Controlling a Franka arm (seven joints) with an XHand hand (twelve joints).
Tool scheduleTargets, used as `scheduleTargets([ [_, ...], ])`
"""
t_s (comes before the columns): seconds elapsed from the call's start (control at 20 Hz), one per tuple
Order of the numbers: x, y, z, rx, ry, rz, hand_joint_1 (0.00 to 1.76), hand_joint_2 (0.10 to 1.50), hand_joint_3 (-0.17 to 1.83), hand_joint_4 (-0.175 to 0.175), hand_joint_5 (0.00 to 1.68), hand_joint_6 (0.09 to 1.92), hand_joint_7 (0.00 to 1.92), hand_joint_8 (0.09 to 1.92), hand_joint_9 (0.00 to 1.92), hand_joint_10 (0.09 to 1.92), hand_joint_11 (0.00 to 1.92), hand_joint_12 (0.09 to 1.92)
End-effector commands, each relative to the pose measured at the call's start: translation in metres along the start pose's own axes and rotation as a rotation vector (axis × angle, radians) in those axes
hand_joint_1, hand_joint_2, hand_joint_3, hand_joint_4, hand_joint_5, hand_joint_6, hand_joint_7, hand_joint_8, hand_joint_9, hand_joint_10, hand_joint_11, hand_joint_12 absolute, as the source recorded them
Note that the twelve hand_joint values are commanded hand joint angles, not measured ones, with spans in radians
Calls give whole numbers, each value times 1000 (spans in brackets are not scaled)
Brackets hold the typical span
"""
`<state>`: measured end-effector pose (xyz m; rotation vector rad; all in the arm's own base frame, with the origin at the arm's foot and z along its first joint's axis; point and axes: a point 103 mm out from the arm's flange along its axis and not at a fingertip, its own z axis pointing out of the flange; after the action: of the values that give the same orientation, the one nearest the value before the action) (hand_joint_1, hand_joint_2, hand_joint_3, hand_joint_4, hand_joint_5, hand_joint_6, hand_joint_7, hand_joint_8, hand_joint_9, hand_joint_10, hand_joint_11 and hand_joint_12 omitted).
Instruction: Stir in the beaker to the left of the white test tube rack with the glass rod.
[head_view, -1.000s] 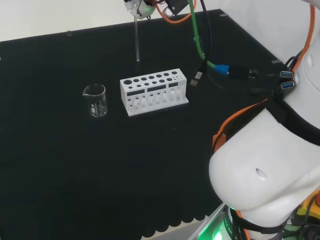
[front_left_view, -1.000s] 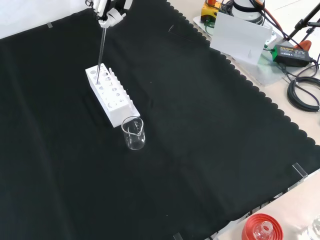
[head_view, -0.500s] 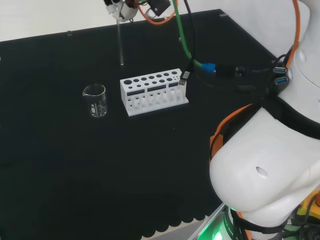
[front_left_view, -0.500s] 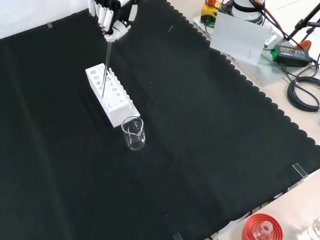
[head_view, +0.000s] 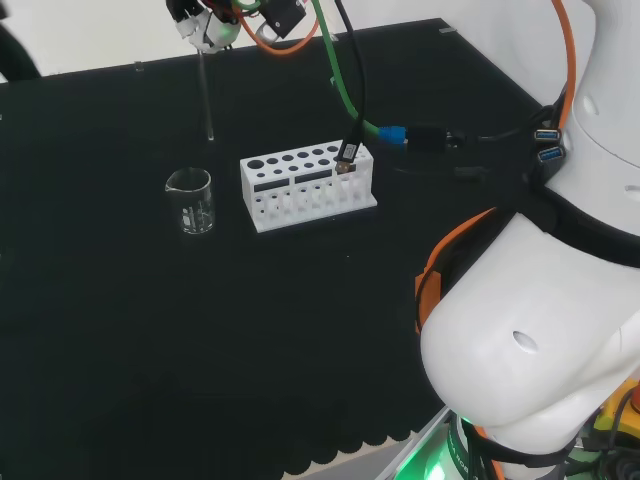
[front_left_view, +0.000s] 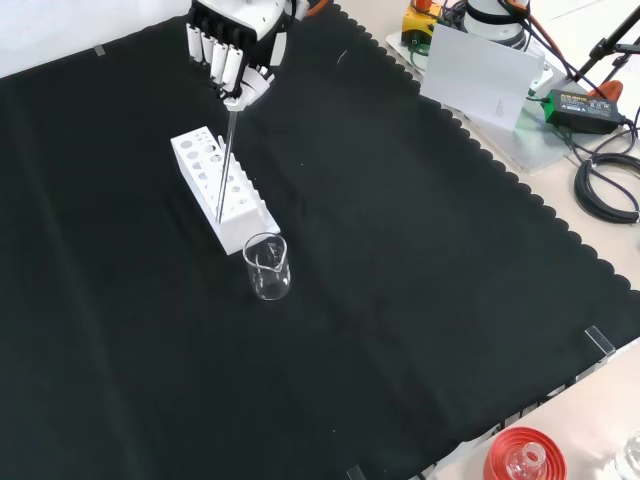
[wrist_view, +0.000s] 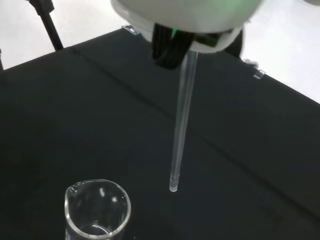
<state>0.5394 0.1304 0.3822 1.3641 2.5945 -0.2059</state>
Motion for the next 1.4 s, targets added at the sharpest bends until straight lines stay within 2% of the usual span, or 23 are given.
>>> scheduleTargets([
  [0.05, 18, 1, 2, 2, 12, -38, 1326, 622, 749, -175, 1189, 615, 1327, 865, 1698, 654, 1603, 769],
  [0.9, 43, 3, 11, 18, 28, -84, 1327, 615, 759, -175, 1193, 614, 1332, 858, 1703, 650, 1607, 769],
  [1.4, 48, 5, 40, 46, 48, -107, 1327, 611, 764, -175, 1195, 614, 1335, 854, 1706, 647, 1610, 769],
])
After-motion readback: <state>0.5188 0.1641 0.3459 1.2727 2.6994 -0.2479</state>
